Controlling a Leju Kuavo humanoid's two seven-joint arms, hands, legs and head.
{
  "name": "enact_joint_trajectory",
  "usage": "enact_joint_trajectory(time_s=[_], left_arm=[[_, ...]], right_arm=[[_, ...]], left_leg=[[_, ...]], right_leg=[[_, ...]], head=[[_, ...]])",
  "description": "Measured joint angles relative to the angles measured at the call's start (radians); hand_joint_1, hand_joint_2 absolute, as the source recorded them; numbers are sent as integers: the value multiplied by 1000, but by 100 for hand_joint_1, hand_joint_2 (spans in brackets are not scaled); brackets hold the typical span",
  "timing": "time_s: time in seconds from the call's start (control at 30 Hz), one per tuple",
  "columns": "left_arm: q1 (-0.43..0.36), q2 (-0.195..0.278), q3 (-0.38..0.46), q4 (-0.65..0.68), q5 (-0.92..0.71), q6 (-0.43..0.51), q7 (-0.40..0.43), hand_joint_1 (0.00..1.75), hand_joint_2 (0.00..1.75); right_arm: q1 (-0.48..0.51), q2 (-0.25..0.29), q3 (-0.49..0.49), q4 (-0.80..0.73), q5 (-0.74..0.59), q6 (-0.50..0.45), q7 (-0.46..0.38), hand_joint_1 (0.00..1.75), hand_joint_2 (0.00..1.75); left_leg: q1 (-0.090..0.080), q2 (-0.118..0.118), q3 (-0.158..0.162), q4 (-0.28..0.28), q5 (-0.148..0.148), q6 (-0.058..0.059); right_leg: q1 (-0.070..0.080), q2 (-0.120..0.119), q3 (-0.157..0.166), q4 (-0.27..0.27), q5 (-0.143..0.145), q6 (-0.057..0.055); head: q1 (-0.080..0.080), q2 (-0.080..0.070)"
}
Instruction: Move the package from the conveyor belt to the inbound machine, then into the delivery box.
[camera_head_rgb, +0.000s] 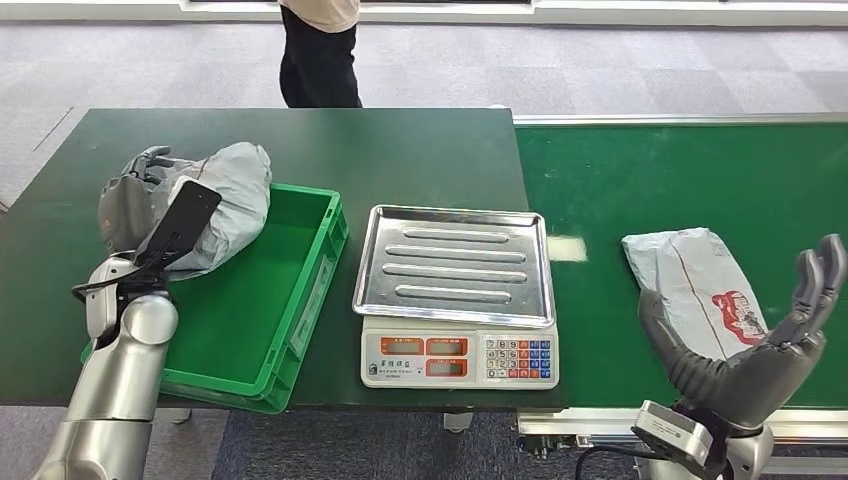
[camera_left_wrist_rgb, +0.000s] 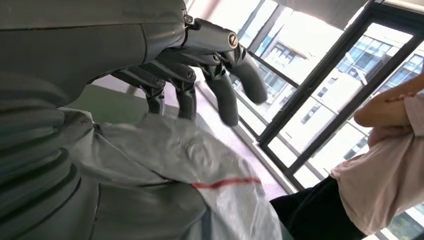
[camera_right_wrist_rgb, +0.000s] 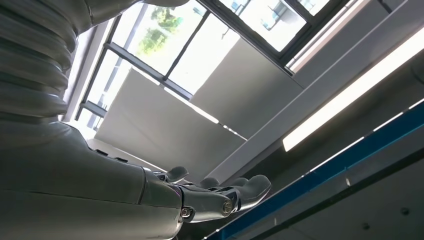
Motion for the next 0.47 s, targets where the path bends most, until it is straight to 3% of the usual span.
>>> enact_joint_trajectory(time_s=[0.2, 0.27, 0.4, 0.47], left_arm=[[20, 21, 53, 29, -204, 67, 124, 0, 175], [29, 24, 86, 42, -161, 46, 73, 0, 175], [82, 14, 128, 4, 115, -83, -137, 0, 175], [109, 7, 131, -31, 215, -132, -187, 0, 175]], right_arm=[[-9, 9, -2, 3, 32, 62, 28, 0, 175], [-10, 10, -4, 6, 35, 68, 33, 0, 175], [-2, 10, -16, 7, 15, 79, 30, 0, 175], [3, 10, -22, 8, 2, 95, 32, 0, 175]], left_leg=[[0, 0, 0, 0, 0, 0], [0, 0, 0, 0, 0, 0], [1, 0, 0, 0, 0, 0], [1, 0, -1, 0, 0, 0]], right_leg=[[2, 0, 0, 0, 0, 0], [2, 0, 0, 0, 0, 0], [1, 0, -1, 0, 0, -1], [1, 0, -1, 0, 0, 0]], head=[[0, 0], [0, 0], [0, 0], [0, 0]])
